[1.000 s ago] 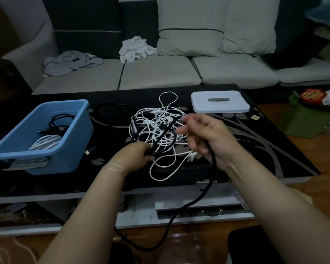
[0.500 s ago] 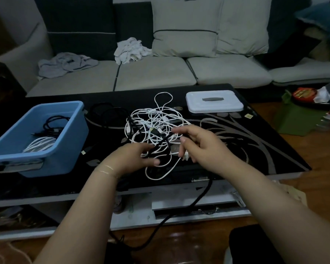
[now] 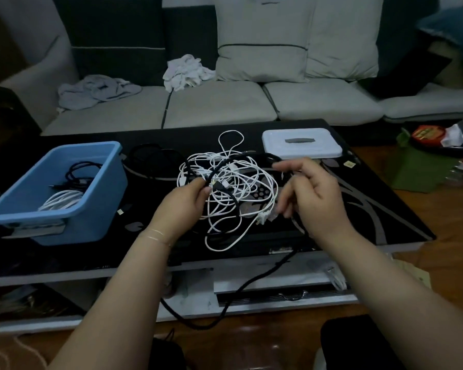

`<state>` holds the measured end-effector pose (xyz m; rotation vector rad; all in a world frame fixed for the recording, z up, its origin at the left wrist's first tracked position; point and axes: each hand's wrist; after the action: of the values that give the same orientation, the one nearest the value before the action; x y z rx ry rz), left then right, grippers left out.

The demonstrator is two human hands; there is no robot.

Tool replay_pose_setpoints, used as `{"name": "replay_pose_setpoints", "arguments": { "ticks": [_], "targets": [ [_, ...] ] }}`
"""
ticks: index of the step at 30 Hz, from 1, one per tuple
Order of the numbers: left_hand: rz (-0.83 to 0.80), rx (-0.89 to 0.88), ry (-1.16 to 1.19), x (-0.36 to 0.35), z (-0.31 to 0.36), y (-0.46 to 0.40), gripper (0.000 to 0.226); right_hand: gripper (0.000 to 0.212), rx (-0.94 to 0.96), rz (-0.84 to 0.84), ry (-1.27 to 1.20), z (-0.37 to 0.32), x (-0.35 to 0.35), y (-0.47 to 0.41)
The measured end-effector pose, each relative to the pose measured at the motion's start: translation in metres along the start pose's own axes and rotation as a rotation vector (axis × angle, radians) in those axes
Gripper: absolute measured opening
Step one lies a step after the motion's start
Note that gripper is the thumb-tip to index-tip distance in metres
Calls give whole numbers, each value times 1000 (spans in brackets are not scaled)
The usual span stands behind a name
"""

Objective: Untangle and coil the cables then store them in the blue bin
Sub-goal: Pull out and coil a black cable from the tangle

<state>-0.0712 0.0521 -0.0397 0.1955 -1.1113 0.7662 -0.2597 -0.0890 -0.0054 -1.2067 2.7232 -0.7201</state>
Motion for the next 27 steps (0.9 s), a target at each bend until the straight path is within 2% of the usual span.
{"name": "replay_pose_setpoints", "arguments": {
  "ticks": [2, 4, 6, 8, 10, 12, 14, 17, 19, 21, 23, 25, 27],
  "targets": [
    [79, -16, 8, 6, 0, 2, 21, 31, -170, -133, 9, 1, 8, -6],
    [116, -40, 1, 11, 0, 4, 21, 25, -214, -184, 167, 8, 11, -7],
    [126, -85, -6, 15, 2, 7, 18, 48, -224, -166, 364, 18, 12, -7],
    [67, -135, -6, 16, 5, 10, 15, 64, -259, -127, 381, 23, 11, -9],
    [-45, -129, 1, 15, 6, 11, 14, 47, -396, -182, 192, 22, 10, -10],
    [-148, -95, -34, 15, 5, 12, 14, 23, -529, -382, 76, 18, 5, -6],
    [-198, -74, -70, 15, 5, 13, 12, 20, -573, -532, 133, 22, -4, 2],
    [-251, -72, -38, 17, 4, 15, 5, 27, -633, -591, 181, 40, -24, 10],
    [-310, -83, -7, 18, 5, 17, 6, 29, -594, -558, 220, 50, -36, 11],
    [-375, -93, 3, 20, 6, 17, 12, 33, -436, -558, 374, 55, -44, 10],
    [-434, -98, 59, 25, 6, 19, 13, 38, -330, -700, 537, 54, -51, 10],
    [-492, -94, 147, 32, 6, 22, 9, 39, -333, -827, 594, 53, -58, 10],
    [-597, -85, 227, 38, 9, 26, 6, 36, -309, -810, 706, 56, -66, 8]
  ]
}}
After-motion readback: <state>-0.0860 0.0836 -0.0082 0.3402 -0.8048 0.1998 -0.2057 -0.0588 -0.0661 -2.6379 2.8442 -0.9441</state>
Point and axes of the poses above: each hand's wrist, its own y-axis away from the middle knuckle, its own x-axis out of the back of the hand, z = x × y, and after that the axes turned 2 degrees about -y, right-handed
